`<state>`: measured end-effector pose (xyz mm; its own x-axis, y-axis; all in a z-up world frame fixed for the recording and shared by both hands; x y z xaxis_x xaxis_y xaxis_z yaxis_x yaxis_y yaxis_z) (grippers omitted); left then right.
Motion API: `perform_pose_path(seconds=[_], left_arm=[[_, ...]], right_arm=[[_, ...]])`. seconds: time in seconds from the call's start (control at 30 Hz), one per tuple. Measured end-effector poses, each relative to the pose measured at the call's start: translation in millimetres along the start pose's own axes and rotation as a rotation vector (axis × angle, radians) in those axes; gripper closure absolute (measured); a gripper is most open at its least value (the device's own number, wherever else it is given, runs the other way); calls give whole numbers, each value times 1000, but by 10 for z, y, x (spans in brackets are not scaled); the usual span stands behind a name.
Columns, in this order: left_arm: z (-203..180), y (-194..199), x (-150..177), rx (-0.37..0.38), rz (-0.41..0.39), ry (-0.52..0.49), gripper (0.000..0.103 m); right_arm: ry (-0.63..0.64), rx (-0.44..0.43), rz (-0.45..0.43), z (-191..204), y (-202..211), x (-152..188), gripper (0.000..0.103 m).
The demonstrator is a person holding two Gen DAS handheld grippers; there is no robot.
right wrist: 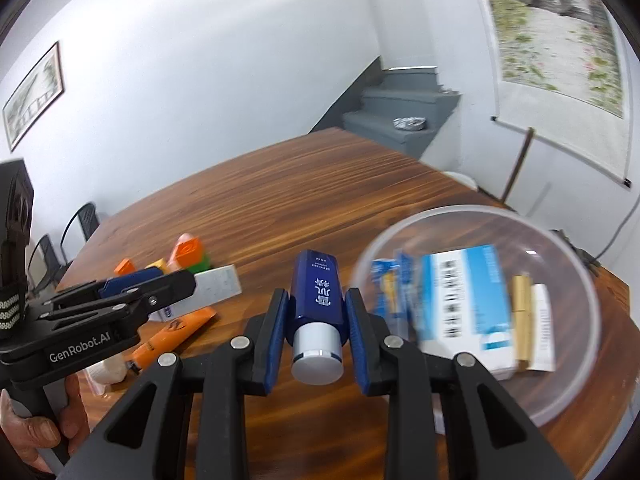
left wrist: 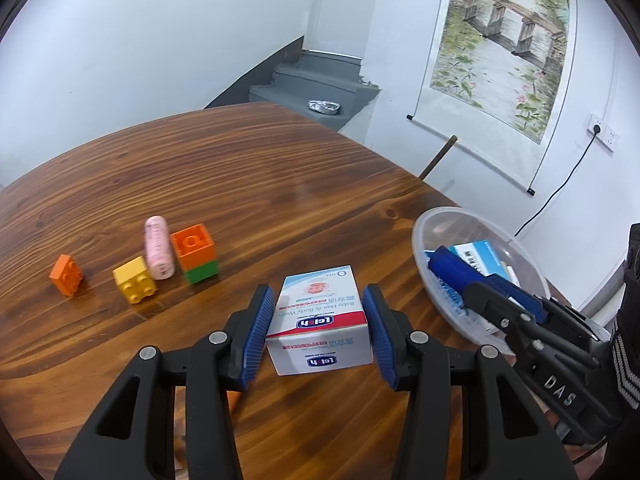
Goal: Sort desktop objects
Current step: 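Carry the baby wash box and blue bottle over the clear bowl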
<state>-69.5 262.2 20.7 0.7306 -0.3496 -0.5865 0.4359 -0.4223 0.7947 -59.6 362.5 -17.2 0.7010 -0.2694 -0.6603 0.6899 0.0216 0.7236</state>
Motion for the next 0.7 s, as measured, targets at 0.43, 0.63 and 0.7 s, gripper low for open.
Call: perform_pose_path(seconds=[0.43,0.63,0.7], left_arm=[[-759,-179,-182,49,-7,-77,53],[-1034,-276,-259,59,-1,-104,53],[-1117,-301,-302,51,-6,-112,53]], right_arm=[[-125,50,-68,-803,237,-63,71],[-183,71,-59,-1169,244,-12,71],[-198,75,-57,-1273,264,16,71]])
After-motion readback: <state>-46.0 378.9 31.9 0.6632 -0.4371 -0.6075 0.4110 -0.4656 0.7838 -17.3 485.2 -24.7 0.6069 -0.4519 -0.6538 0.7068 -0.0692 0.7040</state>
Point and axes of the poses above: each gripper's, at about its wrist camera, not at the fingertips, and y roughly against the way its jaws point, z to its left, x to its underside, the point moved 9 cm from there along -y, roughly the way its jaws point, and after that the axes turned 13 degrees about z, right-handed, at the moved point
